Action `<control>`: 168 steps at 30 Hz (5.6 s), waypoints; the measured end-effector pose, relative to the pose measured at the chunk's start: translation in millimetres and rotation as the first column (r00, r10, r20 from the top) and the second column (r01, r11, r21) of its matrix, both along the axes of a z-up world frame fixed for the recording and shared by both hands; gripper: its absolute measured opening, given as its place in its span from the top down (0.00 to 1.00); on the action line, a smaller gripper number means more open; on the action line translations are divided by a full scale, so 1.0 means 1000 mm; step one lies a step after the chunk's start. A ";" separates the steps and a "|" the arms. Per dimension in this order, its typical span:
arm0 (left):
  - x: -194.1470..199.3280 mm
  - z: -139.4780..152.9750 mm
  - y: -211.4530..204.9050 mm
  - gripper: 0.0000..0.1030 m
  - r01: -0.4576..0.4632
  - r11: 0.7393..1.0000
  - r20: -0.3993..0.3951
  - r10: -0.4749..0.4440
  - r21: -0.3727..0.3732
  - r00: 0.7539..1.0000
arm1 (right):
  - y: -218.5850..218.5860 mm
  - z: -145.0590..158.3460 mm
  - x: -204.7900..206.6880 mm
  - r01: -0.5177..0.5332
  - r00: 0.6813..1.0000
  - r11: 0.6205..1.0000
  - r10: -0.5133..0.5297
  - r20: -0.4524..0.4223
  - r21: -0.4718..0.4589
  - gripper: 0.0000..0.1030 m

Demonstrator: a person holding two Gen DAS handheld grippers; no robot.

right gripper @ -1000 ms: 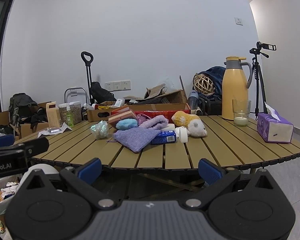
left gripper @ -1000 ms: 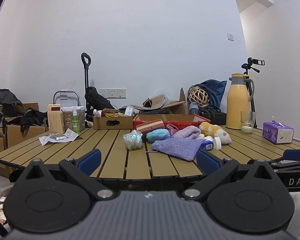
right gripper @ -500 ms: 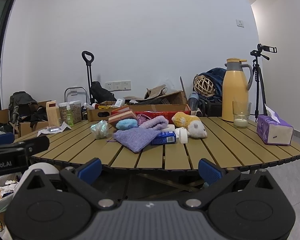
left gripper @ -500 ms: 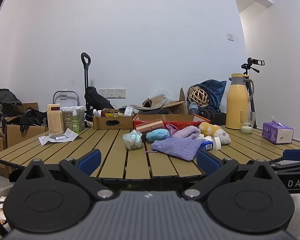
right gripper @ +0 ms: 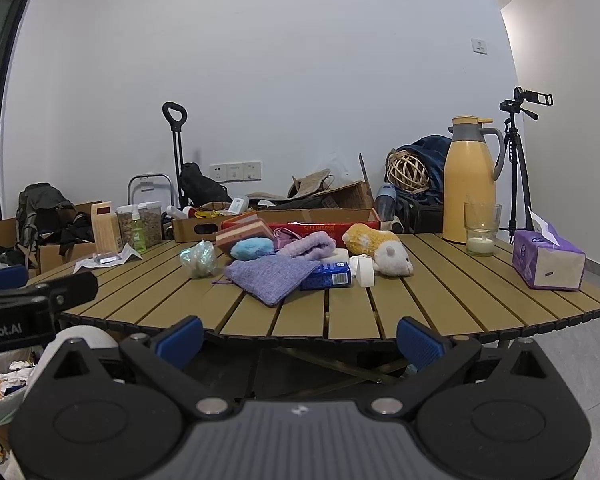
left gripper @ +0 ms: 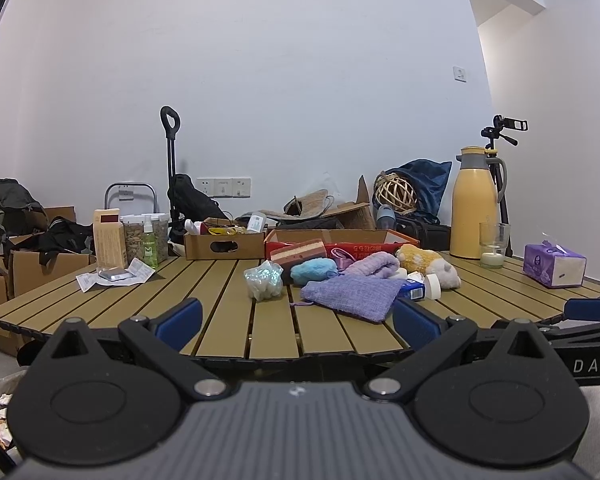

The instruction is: Organize soft objects

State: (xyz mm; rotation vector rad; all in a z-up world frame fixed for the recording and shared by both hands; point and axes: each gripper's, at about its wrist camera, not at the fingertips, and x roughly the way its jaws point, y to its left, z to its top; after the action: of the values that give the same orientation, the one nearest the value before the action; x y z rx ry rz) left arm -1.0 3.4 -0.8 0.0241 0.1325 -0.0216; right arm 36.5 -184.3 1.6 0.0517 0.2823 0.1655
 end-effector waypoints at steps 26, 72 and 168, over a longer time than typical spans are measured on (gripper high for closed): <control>0.150 0.013 0.023 0.00 0.161 0.980 -0.119 -0.174 -0.113 0.977 | -0.026 -0.003 0.128 0.014 0.995 0.984 0.003 -0.095 0.178 0.00; 0.336 0.099 0.040 0.96 0.263 0.865 -0.203 -0.375 -0.426 0.905 | -0.017 0.050 0.311 -0.203 0.933 0.899 0.298 -0.202 0.389 0.96; 0.409 0.056 0.120 0.24 0.055 0.901 -0.415 -0.251 -0.430 0.875 | 0.023 0.062 0.338 -0.157 0.947 0.940 0.230 -0.223 0.303 0.35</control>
State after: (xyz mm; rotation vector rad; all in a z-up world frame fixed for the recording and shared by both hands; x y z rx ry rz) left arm 408.5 123.3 55.2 -0.3941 0.6061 -0.2199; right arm 374.6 -161.2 63.8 0.3315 0.5212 0.3981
